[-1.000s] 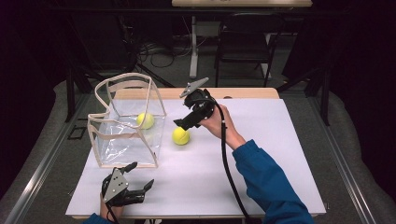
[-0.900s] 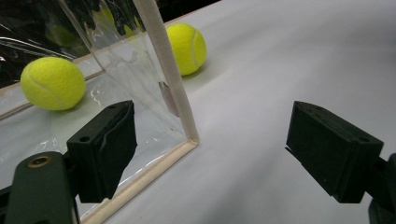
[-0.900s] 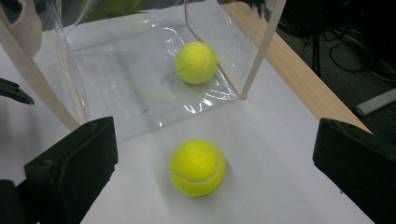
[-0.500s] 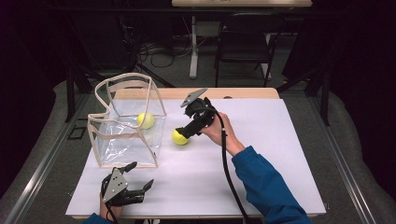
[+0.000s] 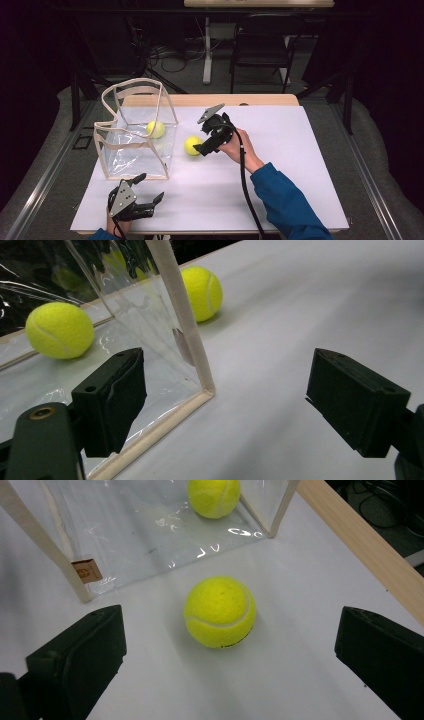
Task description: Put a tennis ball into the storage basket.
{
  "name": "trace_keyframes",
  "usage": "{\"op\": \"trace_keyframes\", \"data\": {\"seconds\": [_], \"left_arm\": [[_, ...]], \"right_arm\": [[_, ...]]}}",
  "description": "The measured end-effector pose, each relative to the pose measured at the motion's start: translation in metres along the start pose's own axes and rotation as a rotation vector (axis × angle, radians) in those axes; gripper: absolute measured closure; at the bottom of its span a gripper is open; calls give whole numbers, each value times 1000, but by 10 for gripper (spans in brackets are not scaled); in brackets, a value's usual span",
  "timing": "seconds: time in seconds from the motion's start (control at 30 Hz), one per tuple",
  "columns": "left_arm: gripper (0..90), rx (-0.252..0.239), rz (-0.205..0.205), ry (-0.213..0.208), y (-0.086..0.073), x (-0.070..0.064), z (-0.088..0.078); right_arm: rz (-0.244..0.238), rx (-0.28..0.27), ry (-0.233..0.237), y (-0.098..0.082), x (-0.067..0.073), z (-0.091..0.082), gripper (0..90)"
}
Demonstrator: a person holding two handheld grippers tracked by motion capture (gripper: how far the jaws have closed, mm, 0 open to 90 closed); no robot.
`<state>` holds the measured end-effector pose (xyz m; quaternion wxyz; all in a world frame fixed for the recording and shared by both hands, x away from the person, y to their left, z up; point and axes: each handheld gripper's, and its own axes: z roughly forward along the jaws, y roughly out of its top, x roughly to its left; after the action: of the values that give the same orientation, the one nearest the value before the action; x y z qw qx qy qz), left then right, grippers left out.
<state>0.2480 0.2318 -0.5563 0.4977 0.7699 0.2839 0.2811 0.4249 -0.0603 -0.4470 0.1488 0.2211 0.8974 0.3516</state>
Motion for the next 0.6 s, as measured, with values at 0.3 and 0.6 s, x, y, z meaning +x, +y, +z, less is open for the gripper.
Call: {"op": "trace_keyframes", "data": {"seconds": [0.3,0.6], "left_arm": [[159,2,3,1,0,-1,1],[159,1,5,1,0,-1,1]], "right_arm": [[41,5,20,-12,-5,12,0],[64,20,18,-15,-11,24,0]]}}
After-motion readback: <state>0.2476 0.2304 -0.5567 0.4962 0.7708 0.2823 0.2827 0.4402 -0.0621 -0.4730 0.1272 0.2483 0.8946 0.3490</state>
